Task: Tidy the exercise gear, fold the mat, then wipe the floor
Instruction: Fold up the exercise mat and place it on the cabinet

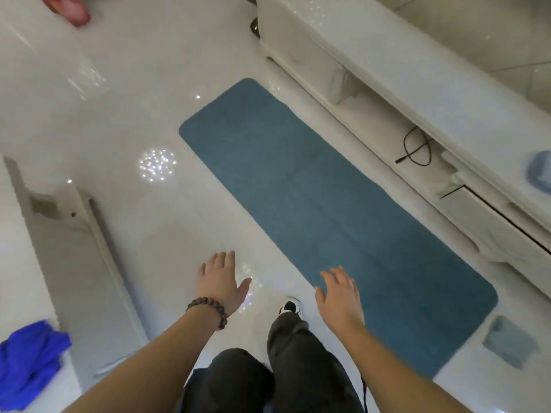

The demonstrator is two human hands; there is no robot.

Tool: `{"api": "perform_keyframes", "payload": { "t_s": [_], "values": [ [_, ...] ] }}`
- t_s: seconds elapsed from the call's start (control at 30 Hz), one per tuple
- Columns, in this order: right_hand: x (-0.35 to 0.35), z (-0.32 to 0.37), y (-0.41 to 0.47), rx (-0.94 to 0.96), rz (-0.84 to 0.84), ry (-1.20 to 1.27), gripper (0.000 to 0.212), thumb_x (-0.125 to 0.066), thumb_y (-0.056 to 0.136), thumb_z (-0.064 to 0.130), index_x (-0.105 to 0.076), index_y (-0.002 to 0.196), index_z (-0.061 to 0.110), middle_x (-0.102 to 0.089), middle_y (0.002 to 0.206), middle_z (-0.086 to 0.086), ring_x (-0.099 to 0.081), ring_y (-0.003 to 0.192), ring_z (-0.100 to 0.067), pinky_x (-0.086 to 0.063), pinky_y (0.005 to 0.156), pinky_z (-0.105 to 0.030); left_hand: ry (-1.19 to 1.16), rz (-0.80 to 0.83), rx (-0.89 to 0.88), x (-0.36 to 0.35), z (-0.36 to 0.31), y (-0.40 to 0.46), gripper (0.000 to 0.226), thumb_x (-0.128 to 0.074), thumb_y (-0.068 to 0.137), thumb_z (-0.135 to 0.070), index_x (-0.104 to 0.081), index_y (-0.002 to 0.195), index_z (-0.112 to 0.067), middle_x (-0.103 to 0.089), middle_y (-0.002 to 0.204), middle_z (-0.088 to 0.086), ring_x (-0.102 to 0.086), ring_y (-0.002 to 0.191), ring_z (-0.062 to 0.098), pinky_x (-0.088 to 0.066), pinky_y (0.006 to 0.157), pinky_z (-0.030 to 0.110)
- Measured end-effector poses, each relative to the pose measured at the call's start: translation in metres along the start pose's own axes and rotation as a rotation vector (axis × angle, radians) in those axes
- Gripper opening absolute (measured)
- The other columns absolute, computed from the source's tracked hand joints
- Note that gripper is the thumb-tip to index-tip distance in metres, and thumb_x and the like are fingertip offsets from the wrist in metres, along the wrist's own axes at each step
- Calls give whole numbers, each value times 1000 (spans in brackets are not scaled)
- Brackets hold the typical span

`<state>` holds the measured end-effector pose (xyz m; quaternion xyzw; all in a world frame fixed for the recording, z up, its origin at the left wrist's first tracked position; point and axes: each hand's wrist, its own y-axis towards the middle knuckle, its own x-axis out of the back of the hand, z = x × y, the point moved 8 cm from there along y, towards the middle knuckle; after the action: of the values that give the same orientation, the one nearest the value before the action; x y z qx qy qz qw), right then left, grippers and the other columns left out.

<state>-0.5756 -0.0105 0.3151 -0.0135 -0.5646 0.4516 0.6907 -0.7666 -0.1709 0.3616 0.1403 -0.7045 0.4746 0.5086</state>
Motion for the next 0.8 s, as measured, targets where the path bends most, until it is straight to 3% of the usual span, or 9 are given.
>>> {"api": "perform_keyframes", "payload": {
  "t_s": [0.27,0.47,0.67,0.8],
  "values": [
    [20,22,43,-264,-96,150,45,-35,99,32,-35,141,16,-26,153,-5,-13,144,-22,-14,118,-35,115,98,-250,44,-34,104,74,-37,92,-54,-12,150,-15,-18,157,3,-14,145,21,-15,118,39],
    [11,34,68,-516,-221,294,44,-41,97,30,-39,139,15,-32,150,-6,-16,143,-23,-15,117,-35,277,164,-542,50,-41,175,72,-41,92,-51,-17,149,-13,-23,155,6,-17,144,22,-17,118,40],
    [-32,33,101,-661,-288,376,42,-47,95,26,-47,134,11,-38,146,-10,-24,140,-26,-22,115,-38,430,150,-772,40,-47,242,67,-43,93,-48,-23,145,-13,-31,150,5,-26,139,23,-22,114,37],
    [-87,9,140,-671,-267,358,43,-44,96,28,-43,137,13,-35,148,-8,-22,141,-25,-20,117,-36,484,171,-830,-15,-52,294,66,-42,93,-49,-22,146,-13,-33,148,4,-28,137,23,-24,113,36]
  ]
}}
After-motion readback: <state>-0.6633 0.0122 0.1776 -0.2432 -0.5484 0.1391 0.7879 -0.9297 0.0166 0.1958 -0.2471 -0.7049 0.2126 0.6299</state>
